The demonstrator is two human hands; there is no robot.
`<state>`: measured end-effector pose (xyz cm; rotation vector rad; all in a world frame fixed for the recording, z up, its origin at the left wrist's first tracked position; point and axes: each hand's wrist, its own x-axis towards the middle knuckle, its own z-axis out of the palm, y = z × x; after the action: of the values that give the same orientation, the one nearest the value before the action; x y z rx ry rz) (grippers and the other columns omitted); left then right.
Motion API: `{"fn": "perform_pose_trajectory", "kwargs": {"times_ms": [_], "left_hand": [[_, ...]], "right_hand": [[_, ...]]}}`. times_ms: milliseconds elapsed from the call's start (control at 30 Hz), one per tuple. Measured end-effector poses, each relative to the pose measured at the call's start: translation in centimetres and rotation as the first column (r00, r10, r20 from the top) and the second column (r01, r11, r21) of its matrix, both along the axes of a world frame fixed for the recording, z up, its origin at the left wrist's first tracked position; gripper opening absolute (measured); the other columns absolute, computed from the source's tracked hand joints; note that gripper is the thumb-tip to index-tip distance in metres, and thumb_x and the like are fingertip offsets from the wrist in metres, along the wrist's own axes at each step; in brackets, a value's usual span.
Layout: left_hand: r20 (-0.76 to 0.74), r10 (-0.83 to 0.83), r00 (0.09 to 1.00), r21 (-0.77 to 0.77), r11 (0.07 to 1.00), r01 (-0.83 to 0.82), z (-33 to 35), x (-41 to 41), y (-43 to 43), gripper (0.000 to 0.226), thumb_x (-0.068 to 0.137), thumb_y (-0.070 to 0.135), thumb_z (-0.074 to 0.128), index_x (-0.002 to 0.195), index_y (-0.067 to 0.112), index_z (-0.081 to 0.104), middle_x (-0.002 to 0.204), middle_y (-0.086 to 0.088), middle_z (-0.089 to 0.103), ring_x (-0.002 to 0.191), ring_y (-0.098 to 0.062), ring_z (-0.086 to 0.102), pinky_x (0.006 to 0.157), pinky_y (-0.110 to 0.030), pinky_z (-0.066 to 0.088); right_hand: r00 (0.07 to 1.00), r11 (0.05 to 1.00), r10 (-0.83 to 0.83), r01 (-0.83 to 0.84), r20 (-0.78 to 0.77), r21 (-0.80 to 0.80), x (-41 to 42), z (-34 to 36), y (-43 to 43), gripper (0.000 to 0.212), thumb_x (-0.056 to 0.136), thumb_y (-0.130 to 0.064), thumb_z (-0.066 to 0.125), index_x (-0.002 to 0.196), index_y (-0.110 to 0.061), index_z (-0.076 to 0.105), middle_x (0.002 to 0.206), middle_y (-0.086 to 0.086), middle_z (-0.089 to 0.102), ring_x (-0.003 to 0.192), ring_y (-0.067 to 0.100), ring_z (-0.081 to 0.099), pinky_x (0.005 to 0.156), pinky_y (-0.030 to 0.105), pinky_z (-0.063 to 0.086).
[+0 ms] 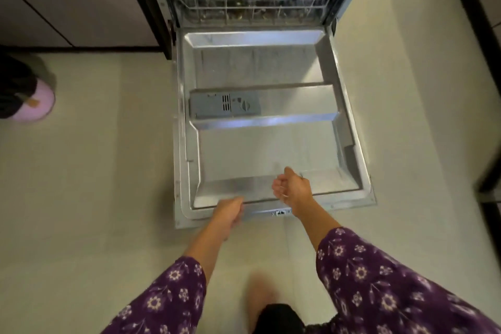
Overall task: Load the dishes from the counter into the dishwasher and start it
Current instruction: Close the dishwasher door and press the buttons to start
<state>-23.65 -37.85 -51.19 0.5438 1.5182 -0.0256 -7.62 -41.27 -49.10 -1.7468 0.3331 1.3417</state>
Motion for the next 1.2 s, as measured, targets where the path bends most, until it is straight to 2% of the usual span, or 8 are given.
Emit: {"fn": "perform_pose_trajectory", "kwargs": {"times_ms": [167, 267, 367, 467, 633, 833, 1067, 1200], "left_hand": [[-0.009, 0.177, 0.984, -0.261, 0.95, -0.173, -2.5, -2.1, -6.1, 0.055, 0.089, 0.05, 0.059, 0.122, 0.008, 0.047, 0.088, -0.013, 0.05, 0.071, -0.021, 0.053, 0.08, -0.036, 0.053], [0.012, 0.313, 0.95, -0.253, 0.92, -0.3, -4.1, -2.5, -7.0, 0.084, 0.08, 0.059, 0.062, 0.14, 0.007, 0.035, 0.115, -0.019, 0.05, 0.103, -0.03, 0.058, 0.097, -0.042, 0.048], [0.058, 0.49, 0.87, -0.167, 0.864, -0.475, -6.1, -3.0, -6.0, 0.066, 0.077, 0.051, 0.072, 0.124, 0.01, 0.053, 0.08, -0.007, 0.046, 0.064, -0.016, 0.045, 0.085, -0.033, 0.05], [0.14, 0.637, 0.758, -0.145, 0.77, -0.621, -7.3, -3.7, -4.6, 0.048, 0.068, 0.041, 0.082, 0.1, 0.013, 0.062, 0.1, -0.007, 0.052, 0.083, -0.017, 0.052, 0.084, -0.032, 0.051], [0.172, 0.667, 0.725, -0.162, 0.745, -0.647, -6.7, -4.3, -4.0, 0.059, 0.067, 0.041, 0.081, 0.107, 0.007, 0.054, 0.112, -0.012, 0.052, 0.109, -0.026, 0.053, 0.104, -0.05, 0.041], [0.175, 0.656, 0.734, -0.128, 0.754, -0.644, -1.9, -3.8, -4.5, 0.047, 0.071, 0.045, 0.077, 0.094, 0.011, 0.056, 0.088, -0.004, 0.049, 0.078, -0.015, 0.049, 0.097, -0.037, 0.044], [0.146, 0.658, 0.738, -0.136, 0.753, -0.644, 10.7, -2.4, -1.1, 0.053, 0.067, 0.044, 0.082, 0.099, 0.009, 0.058, 0.099, -0.008, 0.061, 0.084, -0.022, 0.06, 0.084, -0.035, 0.051], [0.075, 0.69, 0.72, -0.172, 0.72, -0.672, 20.1, -0.4, 3.0, 0.065, 0.064, 0.055, 0.081, 0.1, 0.006, 0.057, 0.106, -0.009, 0.061, 0.092, -0.028, 0.061, 0.094, -0.041, 0.05]], "right_hand": [[0.996, 0.982, -0.074, 0.066, -0.043, -0.175, -2.6, -3.6, -8.8, 0.048, 0.094, -0.044, 0.051, 0.091, 0.003, 0.059, 0.07, 0.013, 0.056, 0.062, 0.022, 0.056, 0.067, 0.033, 0.053], [0.975, 0.977, -0.188, 0.173, -0.121, -0.127, -3.6, -6.0, -10.9, 0.083, 0.088, -0.057, 0.051, 0.133, 0.012, 0.04, 0.124, 0.033, 0.053, 0.103, 0.043, 0.059, 0.105, 0.047, 0.039], [0.929, 0.938, -0.341, 0.345, -0.146, 0.006, -3.1, -8.2, -11.2, 0.091, 0.083, -0.07, 0.044, 0.148, -0.01, 0.023, 0.152, 0.019, 0.023, 0.122, 0.028, 0.048, 0.113, 0.043, 0.03], [0.859, 0.847, -0.44, 0.494, -0.262, 0.197, -1.6, -9.9, -10.6, 0.102, 0.073, -0.081, 0.041, 0.146, -0.011, 0.027, 0.147, 0.019, 0.036, 0.13, 0.032, 0.043, 0.113, 0.047, 0.028], [0.833, 0.825, -0.472, 0.533, -0.289, 0.189, -0.5, -8.7, -10.1, 0.074, 0.076, -0.059, 0.065, 0.129, -0.009, 0.049, 0.117, 0.013, 0.059, 0.106, 0.027, 0.06, 0.092, 0.041, 0.051], [0.888, 0.872, -0.443, 0.459, -0.127, 0.167, -1.2, -4.5, -9.9, 0.048, 0.078, -0.056, 0.065, 0.101, -0.014, 0.06, 0.084, -0.001, 0.061, 0.074, 0.01, 0.061, 0.072, 0.023, 0.051], [0.937, 0.936, -0.348, 0.349, -0.026, 0.037, -0.4, 7.4, -6.8, 0.068, 0.068, -0.07, 0.064, 0.106, -0.015, 0.057, 0.09, -0.001, 0.062, 0.08, 0.013, 0.058, 0.078, 0.026, 0.047], [0.937, 0.937, -0.346, 0.342, -0.05, -0.069, 1.8, 17.1, -3.1, 0.067, 0.059, -0.071, 0.071, 0.084, -0.012, 0.052, 0.083, 0.002, 0.056, 0.073, 0.014, 0.051, 0.085, 0.028, 0.05]]}}
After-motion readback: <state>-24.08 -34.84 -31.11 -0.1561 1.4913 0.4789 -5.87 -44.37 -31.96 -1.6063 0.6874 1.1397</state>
